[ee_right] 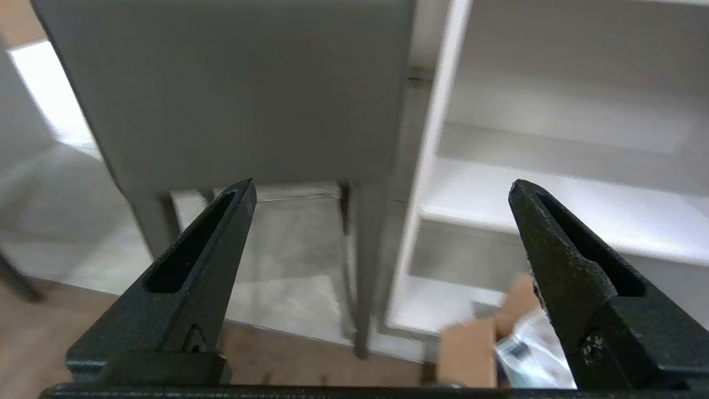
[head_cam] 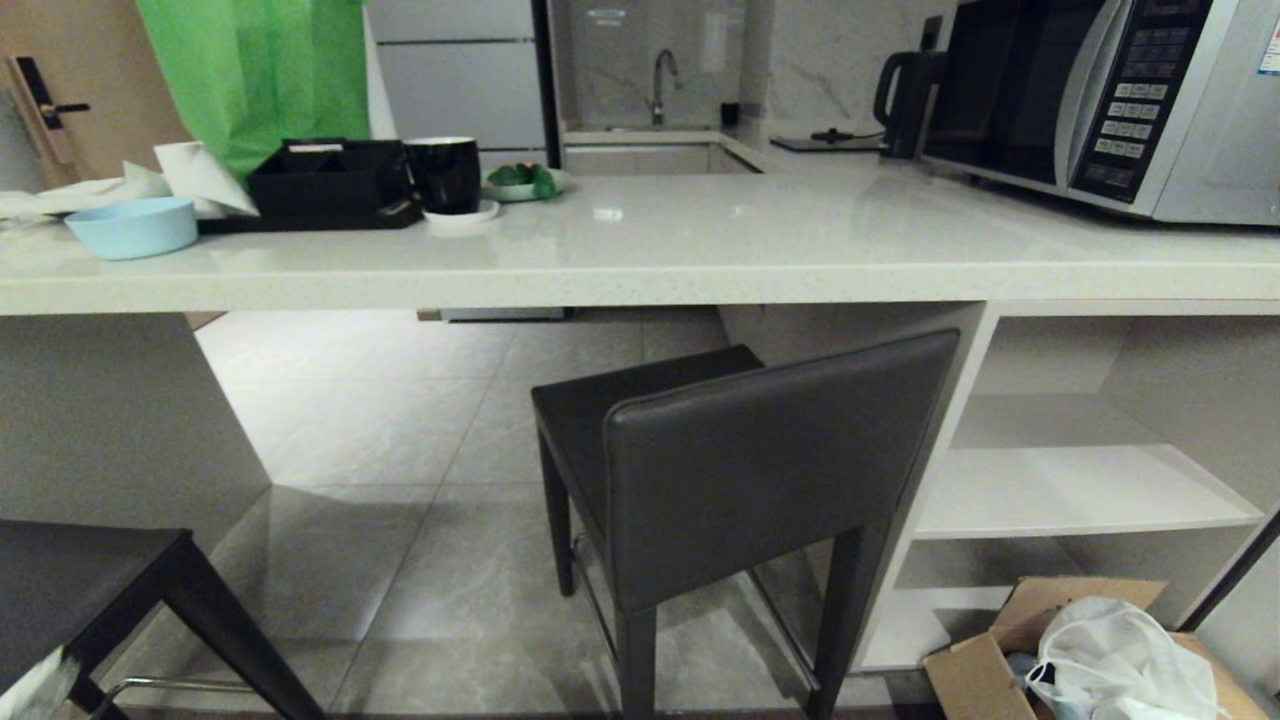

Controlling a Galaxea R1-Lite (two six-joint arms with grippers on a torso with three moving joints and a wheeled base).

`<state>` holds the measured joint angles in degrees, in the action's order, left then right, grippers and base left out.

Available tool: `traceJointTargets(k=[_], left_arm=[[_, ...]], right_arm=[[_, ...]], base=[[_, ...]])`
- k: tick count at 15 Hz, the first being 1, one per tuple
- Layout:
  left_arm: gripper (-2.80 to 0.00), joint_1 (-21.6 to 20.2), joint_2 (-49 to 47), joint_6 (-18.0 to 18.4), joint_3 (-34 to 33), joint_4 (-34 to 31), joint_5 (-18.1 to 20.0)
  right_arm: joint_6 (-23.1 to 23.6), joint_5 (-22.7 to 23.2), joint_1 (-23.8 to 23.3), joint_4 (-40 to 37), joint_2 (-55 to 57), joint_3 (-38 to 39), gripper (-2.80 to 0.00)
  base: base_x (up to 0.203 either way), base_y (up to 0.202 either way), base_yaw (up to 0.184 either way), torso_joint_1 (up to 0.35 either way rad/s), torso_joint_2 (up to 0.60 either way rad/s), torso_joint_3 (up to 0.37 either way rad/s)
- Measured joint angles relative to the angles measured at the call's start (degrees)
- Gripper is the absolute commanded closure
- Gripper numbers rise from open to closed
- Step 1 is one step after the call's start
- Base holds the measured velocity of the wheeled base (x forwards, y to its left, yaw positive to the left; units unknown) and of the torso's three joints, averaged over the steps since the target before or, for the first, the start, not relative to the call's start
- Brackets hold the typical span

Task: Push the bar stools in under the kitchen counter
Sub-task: Pull the gray chair out from under the dining table

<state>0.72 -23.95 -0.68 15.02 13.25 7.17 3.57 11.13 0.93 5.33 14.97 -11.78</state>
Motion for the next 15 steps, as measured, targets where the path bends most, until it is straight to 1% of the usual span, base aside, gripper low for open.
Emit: traceJointTargets(k=[2,4,6,8,10,12,13,14,15], left_arm=[[-2.8,2.9,-14.9,-0.9,2.2,9.8,0.1],[-2.8,8.1,-28.4,-1.9,3.1,19.7,-0.3],[-2.8,14.3,-41.6,-3.1,3.7,29.6,-2.4],[-2.8,20.5,-52.2,-5.1,4.1,38.7,-5.4],[-2.8,27.0,-60.9,-7.6,4.0,47.3,-7.4],[-2.8,33.1,-67.3,-8.5,3.4,53.2,-9.3],[-2.8,35.7,-69.8,-8.5,3.3,54.8,-10.2],[-2.8,37.8,-71.9,-8.4,3.3,55.7,-11.1],[-2.8,39.1,-73.6,-8.4,3.5,55.9,-11.9]], right_arm=[[-1.0,2.6,0.4,8.1,13.0,-3.4,-2.8],[-1.0,7.3,0.6,19.6,26.7,-4.8,-2.8],[-0.1,14.1,0.9,31.7,41.3,-6.3,-2.8],[0.7,21.4,0.9,40.4,53.8,-8.2,-2.8],[1.1,29.3,0.3,47.6,64.6,-9.6,-2.8],[1.3,37.8,-1.3,55.2,74.4,-10.4,-2.8],[1.2,41.3,-2.1,59.4,78.9,-10.6,-2.8],[0.9,44.0,-2.8,64.0,82.6,-10.7,-2.8],[0.3,45.8,-3.5,68.2,85.2,-10.6,-2.8]], base=[[0.0,0.0,0.0,0.0,0.0,0.0],[0.0,0.0,0.0,0.0,0.0,0.0],[0.0,0.0,0.0,0.0,0.0,0.0],[0.0,0.0,0.0,0.0,0.0,0.0],[0.0,0.0,0.0,0.0,0.0,0.0],[0.0,0.0,0.0,0.0,0.0,0.0],[0.0,0.0,0.0,0.0,0.0,0.0],[0.0,0.0,0.0,0.0,0.0,0.0],[0.0,0.0,0.0,0.0,0.0,0.0]])
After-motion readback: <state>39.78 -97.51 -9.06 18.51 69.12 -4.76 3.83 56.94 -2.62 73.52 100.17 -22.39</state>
